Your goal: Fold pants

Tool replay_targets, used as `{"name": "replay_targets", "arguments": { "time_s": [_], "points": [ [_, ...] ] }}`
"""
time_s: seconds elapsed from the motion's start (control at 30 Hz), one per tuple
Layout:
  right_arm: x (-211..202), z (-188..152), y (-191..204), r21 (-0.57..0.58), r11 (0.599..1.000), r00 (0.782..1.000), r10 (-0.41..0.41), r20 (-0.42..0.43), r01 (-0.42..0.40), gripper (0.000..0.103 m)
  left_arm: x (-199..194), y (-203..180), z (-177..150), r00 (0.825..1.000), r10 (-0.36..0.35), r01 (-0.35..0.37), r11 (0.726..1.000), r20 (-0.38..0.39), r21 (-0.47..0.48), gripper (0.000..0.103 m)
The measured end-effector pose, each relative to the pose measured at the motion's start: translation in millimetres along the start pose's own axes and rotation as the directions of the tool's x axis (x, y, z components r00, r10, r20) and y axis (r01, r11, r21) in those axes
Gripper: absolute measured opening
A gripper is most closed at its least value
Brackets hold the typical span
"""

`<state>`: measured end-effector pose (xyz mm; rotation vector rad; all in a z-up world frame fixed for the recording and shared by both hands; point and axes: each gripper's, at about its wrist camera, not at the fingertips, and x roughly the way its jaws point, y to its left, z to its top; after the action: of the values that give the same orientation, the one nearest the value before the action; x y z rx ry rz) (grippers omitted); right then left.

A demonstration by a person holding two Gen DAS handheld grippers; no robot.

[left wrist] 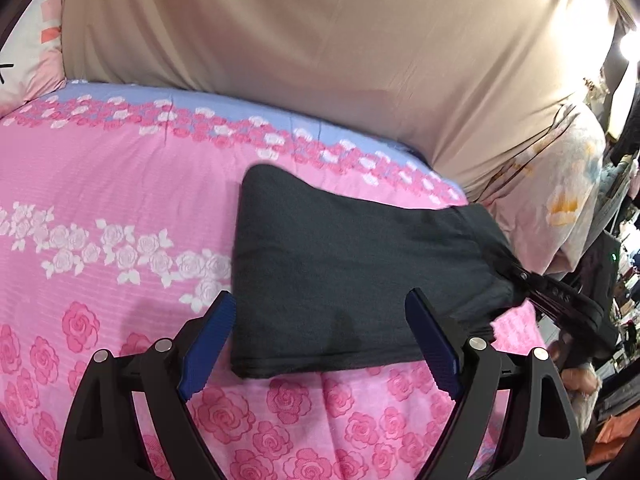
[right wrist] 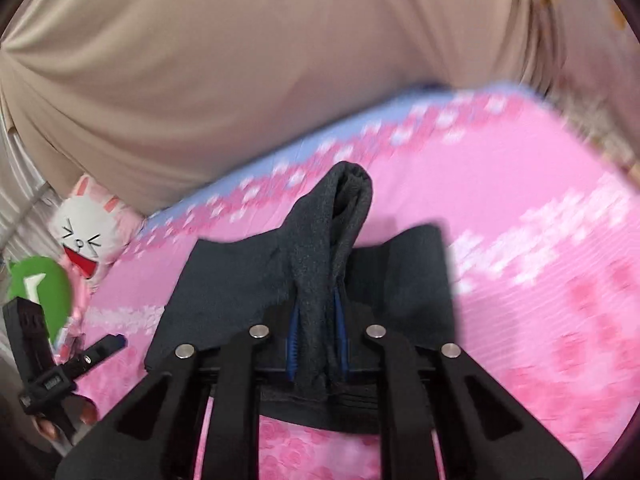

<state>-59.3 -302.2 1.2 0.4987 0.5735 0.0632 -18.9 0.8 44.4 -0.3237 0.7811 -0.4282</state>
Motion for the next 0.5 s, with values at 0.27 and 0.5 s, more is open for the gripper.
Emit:
{"name": "replay_targets", "arguments": {
  "time_s": [0.27,0.5],
  "points": [
    [23.2,-30.0,-53.0,0.181,0.983,0.997,-0.021,-0.074,0.035,0.042,51.1,21.6,8.8,0.993,-0.012,-0.002,0.993,-0.115,-0.119,0.087],
    [49.7,-24.3,-63.3,0.235,0.972,0.988,0.035,-0.150,0.001,0.075,88.7,43.4,16.9,0.976,-0.099,0.047,0.967,-0.196,-0.252,0.060]
  ]
}}
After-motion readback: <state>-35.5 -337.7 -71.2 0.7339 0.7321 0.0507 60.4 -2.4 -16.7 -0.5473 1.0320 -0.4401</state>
